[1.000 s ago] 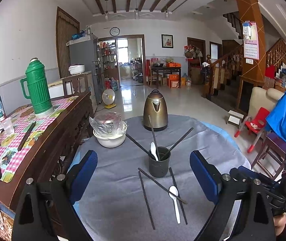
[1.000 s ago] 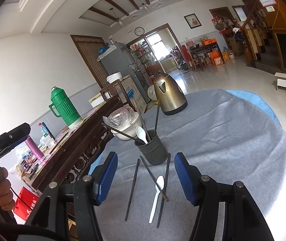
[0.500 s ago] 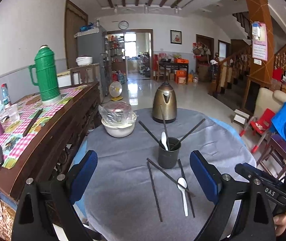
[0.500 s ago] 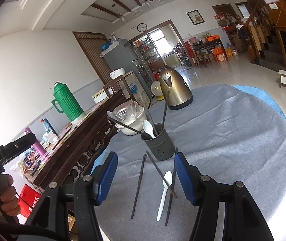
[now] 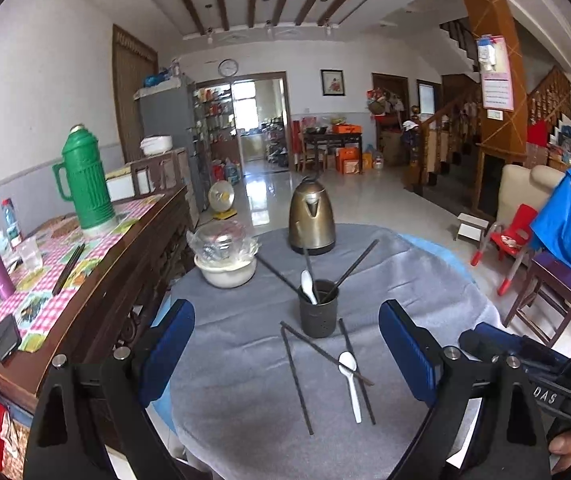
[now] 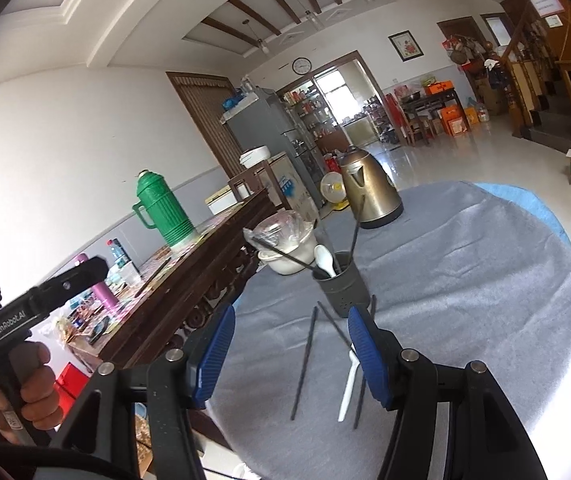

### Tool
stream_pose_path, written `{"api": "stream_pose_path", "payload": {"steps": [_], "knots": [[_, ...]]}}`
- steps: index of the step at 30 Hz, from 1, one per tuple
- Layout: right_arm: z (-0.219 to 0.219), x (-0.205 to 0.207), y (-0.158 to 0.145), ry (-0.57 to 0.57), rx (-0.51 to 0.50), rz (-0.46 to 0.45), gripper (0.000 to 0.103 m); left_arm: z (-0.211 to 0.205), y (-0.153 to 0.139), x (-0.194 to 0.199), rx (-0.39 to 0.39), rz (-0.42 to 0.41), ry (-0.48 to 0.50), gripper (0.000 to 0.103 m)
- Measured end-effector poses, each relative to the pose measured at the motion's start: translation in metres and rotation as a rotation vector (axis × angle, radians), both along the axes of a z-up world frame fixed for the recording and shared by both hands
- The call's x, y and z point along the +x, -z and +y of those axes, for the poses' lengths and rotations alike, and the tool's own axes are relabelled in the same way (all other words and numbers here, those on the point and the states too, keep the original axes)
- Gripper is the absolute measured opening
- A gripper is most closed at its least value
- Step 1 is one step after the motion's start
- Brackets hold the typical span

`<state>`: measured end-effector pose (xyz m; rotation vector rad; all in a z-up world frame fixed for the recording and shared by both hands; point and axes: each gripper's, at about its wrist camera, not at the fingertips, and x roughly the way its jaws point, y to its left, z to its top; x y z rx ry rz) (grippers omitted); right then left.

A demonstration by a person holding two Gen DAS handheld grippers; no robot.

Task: Organize utensils
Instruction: 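Lower both tools toward the dark chopsticks lying beside the grey cup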

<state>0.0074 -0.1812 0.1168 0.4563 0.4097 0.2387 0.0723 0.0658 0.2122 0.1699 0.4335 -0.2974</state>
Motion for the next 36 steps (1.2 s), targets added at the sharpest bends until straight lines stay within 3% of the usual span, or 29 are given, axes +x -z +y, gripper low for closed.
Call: {"api": "stream_pose_path", "payload": {"steps": [8, 15, 21, 36], "knots": [[0.010, -0.013, -0.008, 0.000, -0.033, -0.020, 0.063, 0.015, 0.004, -0.002, -0.023, 0.001, -0.013, 0.093], [0.020, 0.001, 0.000, -0.021, -0.034, 0.011, 0.063, 0.056, 0.024, 0.020, -0.069, 0.062, -0.113, 0.093], [0.028, 0.014, 0.003, -0.029, -0.053, 0.030, 0.063, 0.069, 0.033, 0.040, -0.027, 0.068, -0.157, 0.093], [0.074, 0.016, -0.016, -0.091, -0.109, 0.041, 0.063, 0.101, 0.027, 0.039, -0.063, 0.101, -0.106, 0.093]]}}
